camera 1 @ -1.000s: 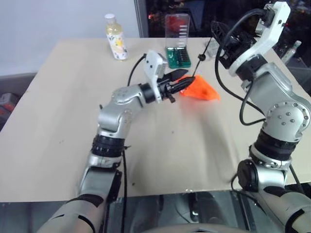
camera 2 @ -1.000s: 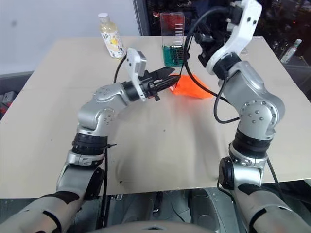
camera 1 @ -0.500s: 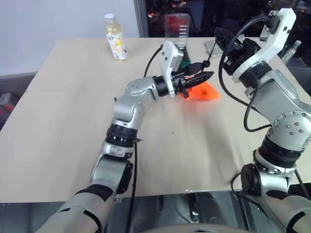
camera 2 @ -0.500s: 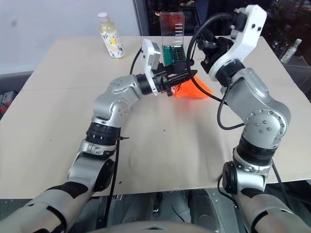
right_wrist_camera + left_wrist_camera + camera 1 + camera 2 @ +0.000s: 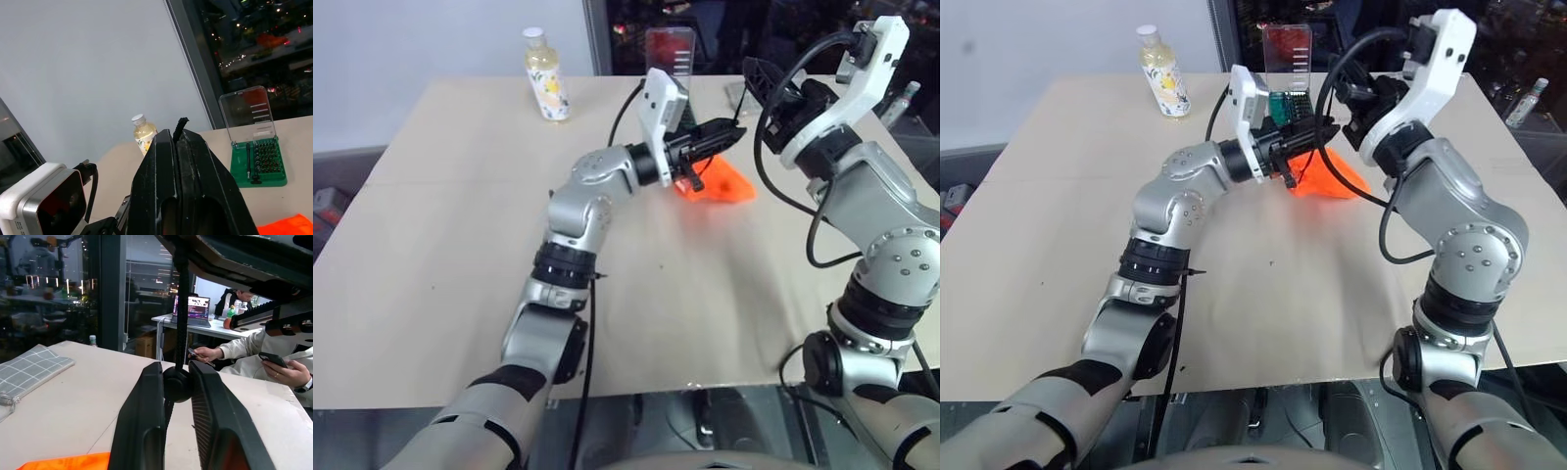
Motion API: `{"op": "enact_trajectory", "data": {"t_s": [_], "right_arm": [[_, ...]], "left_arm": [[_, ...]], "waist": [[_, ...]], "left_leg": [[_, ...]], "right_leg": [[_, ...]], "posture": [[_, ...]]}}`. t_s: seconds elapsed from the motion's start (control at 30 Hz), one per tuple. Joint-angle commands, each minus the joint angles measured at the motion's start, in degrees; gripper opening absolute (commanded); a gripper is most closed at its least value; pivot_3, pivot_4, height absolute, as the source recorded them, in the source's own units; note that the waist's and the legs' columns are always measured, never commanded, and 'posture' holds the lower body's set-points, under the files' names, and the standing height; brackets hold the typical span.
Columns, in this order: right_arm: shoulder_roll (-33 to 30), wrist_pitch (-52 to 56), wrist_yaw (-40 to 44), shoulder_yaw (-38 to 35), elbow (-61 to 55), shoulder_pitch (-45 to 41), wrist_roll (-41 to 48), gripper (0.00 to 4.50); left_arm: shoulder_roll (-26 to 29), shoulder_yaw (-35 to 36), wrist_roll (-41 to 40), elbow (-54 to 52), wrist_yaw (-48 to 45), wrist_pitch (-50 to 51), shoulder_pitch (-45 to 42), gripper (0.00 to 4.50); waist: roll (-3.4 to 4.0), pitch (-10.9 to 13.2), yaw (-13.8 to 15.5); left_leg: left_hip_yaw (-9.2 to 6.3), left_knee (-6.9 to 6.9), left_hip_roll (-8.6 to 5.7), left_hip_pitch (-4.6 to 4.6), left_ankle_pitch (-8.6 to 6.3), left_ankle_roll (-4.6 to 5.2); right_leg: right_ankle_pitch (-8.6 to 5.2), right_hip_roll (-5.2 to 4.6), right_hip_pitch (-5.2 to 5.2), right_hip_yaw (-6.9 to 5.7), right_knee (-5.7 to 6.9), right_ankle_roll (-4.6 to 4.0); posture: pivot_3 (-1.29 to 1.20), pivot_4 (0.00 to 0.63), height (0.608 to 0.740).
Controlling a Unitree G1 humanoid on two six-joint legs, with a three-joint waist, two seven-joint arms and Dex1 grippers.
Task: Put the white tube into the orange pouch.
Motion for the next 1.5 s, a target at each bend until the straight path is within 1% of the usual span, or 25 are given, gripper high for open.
{"op": "enact_trajectory", "data": {"t_s": [0.03,0.13,0.27,0.37,0.43,0.5,0.53,0.6,0.67,0.7,0.83,0.93,1.0,1.07,1.13,1.17,1.2,1.23,1.3,1.33,1.4,1.5], "right_arm": [[-0.7,-1.7,0.0,-0.3,-2.1,-0.4,1.1,0.0],[-1.1,-2.6,0.0,-0.8,-1.8,-1.2,0.8,0.0],[-3.3,-7.7,1.2,-4.7,2.9,-7.2,-0.8,0.0],[-4.6,-10.8,2.1,-6.0,6.1,-10.8,-1.5,0.0],[-5.3,-12.4,2.7,-6.7,7.9,-12.8,-1.8,0.0],[-6.7,-14.0,4.6,-6.7,11.2,-15.5,-2.8,0.0],[-7.4,-14.6,5.7,-6.6,13.0,-16.9,-3.5,0.0],[-10.4,-17.0,11.5,-5.3,21.1,-21.7,-6.8,0.0],[-12.8,-20.2,16.9,-3.9,29.3,-26.2,-10.6,0.0],[-13.4,-21.6,18.8,-3.6,32.3,-27.6,-11.8,0.0],[-14.9,-26.5,23.7,-3.5,40.5,-31.3,-15.8,0.0],[-15.3,-27.8,24.4,-4.5,41.5,-31.4,-16.9,0.0],[-15.5,-26.7,23.8,-5.5,38.7,-29.2,-16.6,0.0],[-15.5,-24.1,21.6,-7.1,33.5,-24.4,-15.4,0.0],[-15.1,-20.6,18.4,-8.5,26.4,-17.2,-13.9,0.0],[-14.8,-19.0,16.7,-9.2,22.4,-12.6,-13.4,0.0],[-14.5,-17.4,15.0,-9.8,18.9,-8.4,-12.9,0.0],[-14.0,-16.0,13.3,-10.4,15.9,-4.8,-12.1,0.0],[-13.8,-13.5,11.0,-10.3,10.1,2.6,-11.7,0.0],[-13.5,-12.0,9.6,-10.3,5.9,8.4,-11.6,0.0],[-13.9,-10.3,7.9,-10.1,0.9,15.5,-12.1,0.0],[-14.5,-9.5,7.3,-11.1,-2.2,21.3,-12.5,0.0]], "left_arm": [[0.1,0.5,0.9,0.1,0.0,-1.6,-0.5,0.21],[0.7,0.0,2.3,0.8,0.0,-2.5,1.5,0.21],[2.5,-0.2,6.2,3.7,2.5,-4.9,6.7,0.21],[3.0,-0.3,8.6,6.0,4.3,-6.6,8.8,0.21],[3.1,-0.3,9.9,7.6,5.5,-7.9,9.6,0.21],[2.6,0.6,11.6,11.1,9.3,-10.4,8.4,0.21],[2.0,1.7,11.1,12.4,10.6,-10.7,7.1,0.21],[1.8,6.0,9.3,20.0,14.7,-13.0,-1.6,0.21],[2.9,9.7,8.2,29.2,17.5,-16.0,-10.9,0.21],[3.7,10.8,8.3,33.3,18.4,-17.5,-14.1,0.21],[7.3,12.6,9.7,44.4,19.2,-23.1,-23.6,0.21],[8.6,13.1,9.8,46.9,17.8,-25.0,-27.4,0.21],[8.2,12.0,9.5,45.9,13.4,-23.2,-27.5,0.21],[6.5,8.1,10.9,41.6,8.1,-20.2,-24.1,0.21],[4.0,3.1,12.3,34.9,4.0,-15.8,-17.3,0.21],[2.6,0.1,13.1,31.0,2.8,-12.9,-13.0,0.21],[1.7,-3.1,14.4,26.8,1.7,-11.2,-8.8,0.21],[1.1,-5.6,15.4,23.3,0.7,-10.3,-5.3,0.21],[-1.3,-8.2,15.9,19.3,0.9,-7.6,-0.1,0.21],[-3.6,-10.0,17.0,19.5,1.9,-8.7,2.1,0.21],[-6.6,-11.7,18.4,20.2,3.2,-9.8,4.2,0.21],[-8.7,-12.7,20.0,22.2,3.9,-14.0,4.8,0.21]], "waist": [[0.0,0.0,0.0],[0.0,0.0,0.0],[0.01,0.0,-0.2],[0.01,0.0,0.0],[0.01,0.0,0.1],[0.01,0.0,0.2],[0.01,0.0,0.2],[-0.01,0.1,0.4],[-0.02,0.1,0.2],[-0.02,0.1,0.1],[0.0,0.0,-0.3],[0.01,0.1,-0.2],[0.01,0.1,-0.1],[0.0,0.0,0.3],[0.01,0.0,0.7],[0.0,-0.2,1.3],[0.02,-0.2,1.6],[0.02,-0.2,1.6],[0.04,-0.2,1.5],[0.05,-0.2,1.6],[0.1,-0.1,1.5],[0.16,-0.1,1.1]], "left_leg": [[0.01,0.0,0.0,0.0,0.0,0.0],[0.01,0.0,0.0,0.0,0.0,0.0],[0.01,0.0,0.0,0.06,0.0,0.0],[0.02,0.0,0.02,0.02,0.0,0.0],[0.04,0.0,0.02,0.01,0.0,0.0],[0.04,0.0,0.0,-0.02,0.0,0.01],[0.05,0.0,-0.02,-0.03,-0.01,0.01],[0.06,0.02,-0.04,-0.05,-0.02,0.03],[0.06,0.12,-0.16,-0.17,-0.01,0.05],[0.07,0.1,-0.22,-0.14,-0.01,0.05],[0.2,-0.07,-0.23,-0.07,-0.11,0.21],[0.25,-0.19,-0.22,-0.15,-0.14,0.24],[0.26,-0.26,-0.23,-0.3,-0.14,0.24],[0.19,-0.21,-0.21,-0.69,-0.06,0.12],[0.01,-0.07,-0.27,-1.01,-0.02,0.04],[-0.06,-0.03,-0.37,-1.02,-0.04,0.09],[-0.12,-0.08,-0.45,-1.02,-0.08,0.15],[-0.15,0.13,-0.53,-1.01,-0.18,0.28],[-0.03,0.16,-0.59,-1.18,-0.18,0.3],[-0.11,0.29,-0.59,-1.22,-0.21,0.35],[-0.12,0.35,-0.58,-1.19,-0.2,0.37],[-0.03,0.49,-0.56,-0.99,-0.36,0.63]], "right_leg": [[0.0,0.0,0.0,0.0,0.0,0.0],[0.0,0.0,0.0,0.0,0.01,0.0],[0.0,0.0,0.0,0.07,0.02,0.0],[0.0,0.03,-0.01,-0.01,0.02,0.0],[0.0,0.03,-0.01,-0.01,0.02,0.0],[0.0,-0.01,0.0,-0.02,0.0,0.0],[0.01,-0.02,-0.01,-0.01,-0.03,0.0],[0.02,-0.04,0.01,-0.01,-0.06,0.03],[0.09,0.02,-0.05,-0.06,-0.13,0.14],[0.09,0.01,-0.02,-0.06,-0.15,0.15],[0.08,0.0,0.01,0.03,-0.33,0.15],[0.09,-0.02,-0.04,0.04,-0.4,0.15],[0.09,-0.08,-0.16,0.04,-0.34,0.16],[0.09,-0.15,-0.48,-0.01,-0.34,0.16],[0.09,-0.24,-0.6,-0.2,-0.4,0.17],[0.08,-0.35,-0.55,-0.21,-0.33,0.19],[0.05,-0.4,-0.44,-0.2,-0.52,0.23],[0.04,-0.46,-0.41,-0.14,-0.24,0.25],[0.05,-0.48,-0.51,0.03,-0.5,0.29],[0.06,-0.48,-0.55,0.1,-0.38,0.33],[0.14,-0.46,-0.56,0.18,-0.34,0.46],[0.19,-0.38,-0.52,0.26,-0.4,0.57]], "posture": [[0.0,0.15,0.74],[0.0,0.15,0.74],[0.0,0.15,0.74],[0.0,0.15,0.74],[0.0,0.15,0.74],[0.0,0.15,0.74],[0.0,0.15,0.74],[0.0,0.15,0.74],[0.0,0.15,0.74],[0.0,0.15,0.74],[0.0,0.15,0.74],[0.0,0.15,0.74],[0.0,0.15,0.74],[0.0,0.15,0.74],[0.0,0.15,0.74],[0.0,0.15,0.74],[0.0,0.15,0.74],[0.0,0.15,0.74],[0.0,0.15,0.74],[0.0,0.15,0.74],[0.0,0.15,0.74],[0.0,0.15,0.74]]}}
